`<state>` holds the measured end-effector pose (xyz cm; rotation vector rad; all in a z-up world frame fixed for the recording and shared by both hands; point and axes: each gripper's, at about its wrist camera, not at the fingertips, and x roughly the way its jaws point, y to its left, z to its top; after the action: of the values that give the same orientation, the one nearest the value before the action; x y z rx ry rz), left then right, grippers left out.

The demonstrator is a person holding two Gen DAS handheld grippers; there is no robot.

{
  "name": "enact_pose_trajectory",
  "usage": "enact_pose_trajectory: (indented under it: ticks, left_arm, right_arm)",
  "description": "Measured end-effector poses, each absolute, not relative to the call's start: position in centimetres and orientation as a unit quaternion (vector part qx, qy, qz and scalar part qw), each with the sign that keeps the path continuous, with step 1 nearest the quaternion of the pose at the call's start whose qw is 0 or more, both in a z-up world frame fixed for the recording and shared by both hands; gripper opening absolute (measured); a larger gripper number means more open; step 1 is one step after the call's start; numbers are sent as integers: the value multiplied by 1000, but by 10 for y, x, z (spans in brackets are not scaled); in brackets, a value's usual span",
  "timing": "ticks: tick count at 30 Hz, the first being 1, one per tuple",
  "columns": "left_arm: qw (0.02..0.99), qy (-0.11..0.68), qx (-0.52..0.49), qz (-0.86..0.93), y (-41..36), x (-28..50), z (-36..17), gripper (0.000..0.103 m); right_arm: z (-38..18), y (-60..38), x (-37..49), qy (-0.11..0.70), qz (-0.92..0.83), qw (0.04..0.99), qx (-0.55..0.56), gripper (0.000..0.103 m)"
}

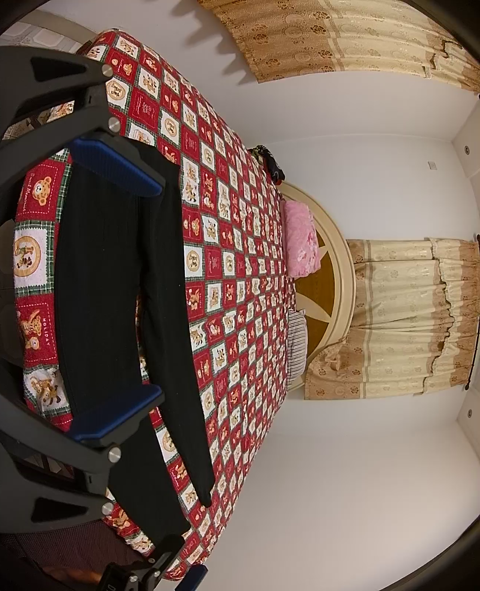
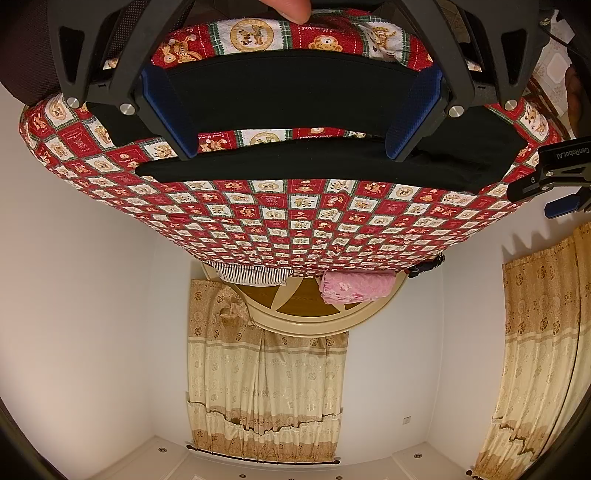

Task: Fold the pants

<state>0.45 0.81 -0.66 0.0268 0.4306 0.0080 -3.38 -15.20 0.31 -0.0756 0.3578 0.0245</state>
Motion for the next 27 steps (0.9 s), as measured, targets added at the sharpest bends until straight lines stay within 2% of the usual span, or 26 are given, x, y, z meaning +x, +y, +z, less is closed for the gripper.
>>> enact_pose_trajectory:
  ticks: [27]
  left_arm:
    - [976, 218, 12, 3, 5, 2, -17, 103]
  right_arm:
    - [-2, -155, -32, 182, 11, 982, -37, 102]
